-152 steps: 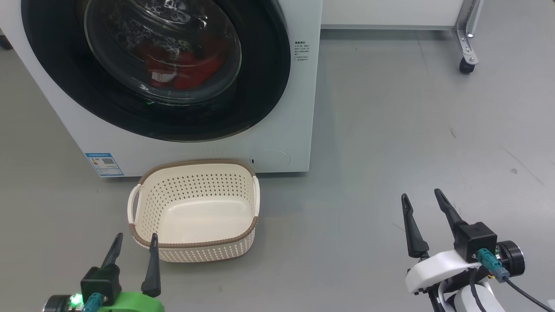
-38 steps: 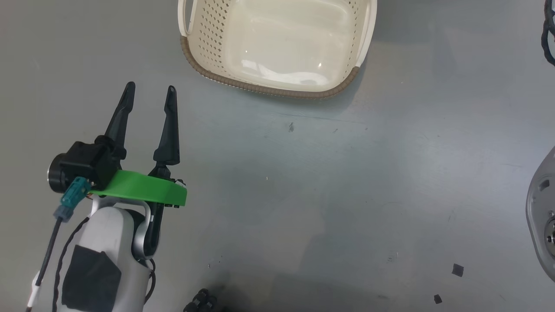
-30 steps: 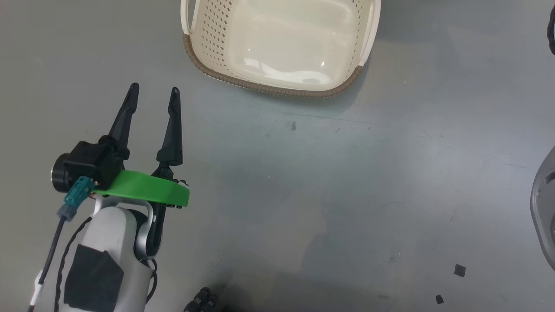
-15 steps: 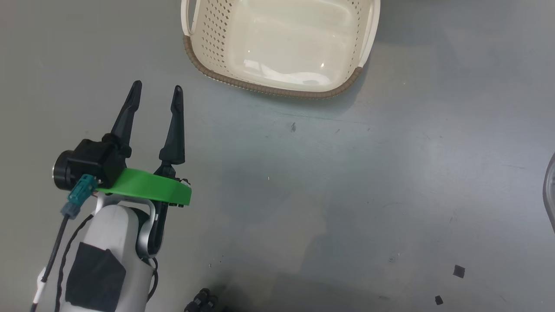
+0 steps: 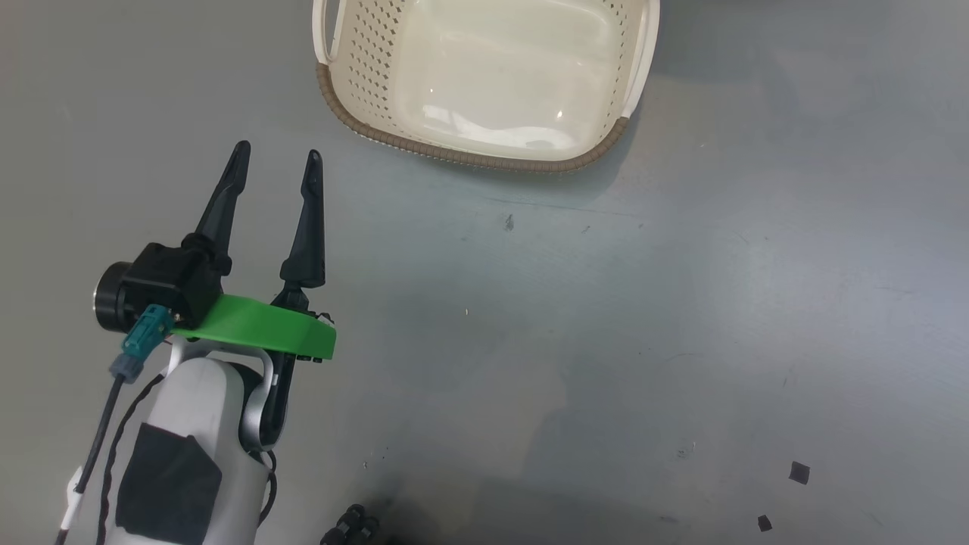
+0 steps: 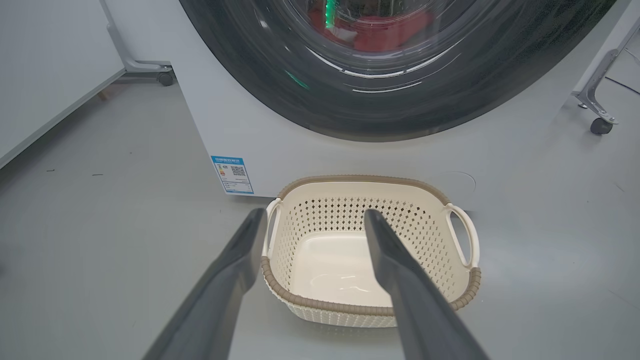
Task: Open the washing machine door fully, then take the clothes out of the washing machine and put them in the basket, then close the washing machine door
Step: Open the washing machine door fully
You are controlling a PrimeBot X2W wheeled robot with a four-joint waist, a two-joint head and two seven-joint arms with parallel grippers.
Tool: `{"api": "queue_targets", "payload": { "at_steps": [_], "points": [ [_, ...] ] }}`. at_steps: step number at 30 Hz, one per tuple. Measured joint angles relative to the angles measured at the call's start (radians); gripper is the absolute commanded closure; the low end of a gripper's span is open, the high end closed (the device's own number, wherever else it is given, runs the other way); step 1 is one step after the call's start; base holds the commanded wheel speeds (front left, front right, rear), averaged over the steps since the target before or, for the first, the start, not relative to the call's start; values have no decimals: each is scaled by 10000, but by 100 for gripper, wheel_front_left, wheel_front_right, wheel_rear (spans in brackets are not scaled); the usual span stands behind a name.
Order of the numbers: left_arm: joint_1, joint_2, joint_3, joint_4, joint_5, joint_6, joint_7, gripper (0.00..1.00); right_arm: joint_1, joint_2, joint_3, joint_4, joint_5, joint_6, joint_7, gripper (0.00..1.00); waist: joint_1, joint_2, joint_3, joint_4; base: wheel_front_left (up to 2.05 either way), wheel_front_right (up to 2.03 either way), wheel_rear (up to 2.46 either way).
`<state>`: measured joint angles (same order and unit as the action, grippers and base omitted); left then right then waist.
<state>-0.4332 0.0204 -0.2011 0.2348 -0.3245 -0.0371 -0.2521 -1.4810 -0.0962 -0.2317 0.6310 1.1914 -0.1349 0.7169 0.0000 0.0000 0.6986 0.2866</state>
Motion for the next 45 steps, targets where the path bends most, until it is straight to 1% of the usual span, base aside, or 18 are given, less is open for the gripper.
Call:
{"api": "queue_targets", "payload": {
  "at_steps": [7, 13, 17, 24, 27, 30, 34, 45],
  "points": [
    [0, 0, -2, -17, 10, 0, -2, 0, -389, 111, -140, 401, -207, 0, -263, 100, 0, 0, 77, -11, 0, 0, 0],
    [0, 0, -13, -59, 8, 0, 0, 0, -578, 79, -136, 848, -228, 2, -253, 100, 0, 0, 164, -18, 0, 0, 0],
    [0, -2, -48, -77, 6, 0, -2, 0, -685, 6, -134, 1189, -217, 2, -2, 100, 0, 0, 196, -19, 0, 0, 0],
    [-1, -2, -48, -61, 6, 0, 0, 0, -727, -27, -104, 1371, -29, 0, 360, 100, 0, 0, 170, -30, 0, 0, 0],
    [-2, -2, -58, -40, 6, 0, 0, 0, -724, 13, -217, 1423, 318, 0, 426, 100, 0, 0, 79, -45, 0, 0, 0],
    [-2, -2, -50, -35, 8, 2, -2, 0, -708, 23, -226, 1430, 395, 0, 483, 100, 0, 0, 7, -57, 0, 0, 0],
    [-1, -2, 29, 19, 56, 65, 0, 0, -485, 17, -142, 1553, 487, 0, 727, 100, 0, 0, -204, -132, 0, 0, 0],
    [16, -2, 54, 81, 109, 69, 0, 0, 61, 59, 232, 1837, 579, 2, 1091, 100, 0, 0, -650, -341, 0, 0, 0]
  ]
}}
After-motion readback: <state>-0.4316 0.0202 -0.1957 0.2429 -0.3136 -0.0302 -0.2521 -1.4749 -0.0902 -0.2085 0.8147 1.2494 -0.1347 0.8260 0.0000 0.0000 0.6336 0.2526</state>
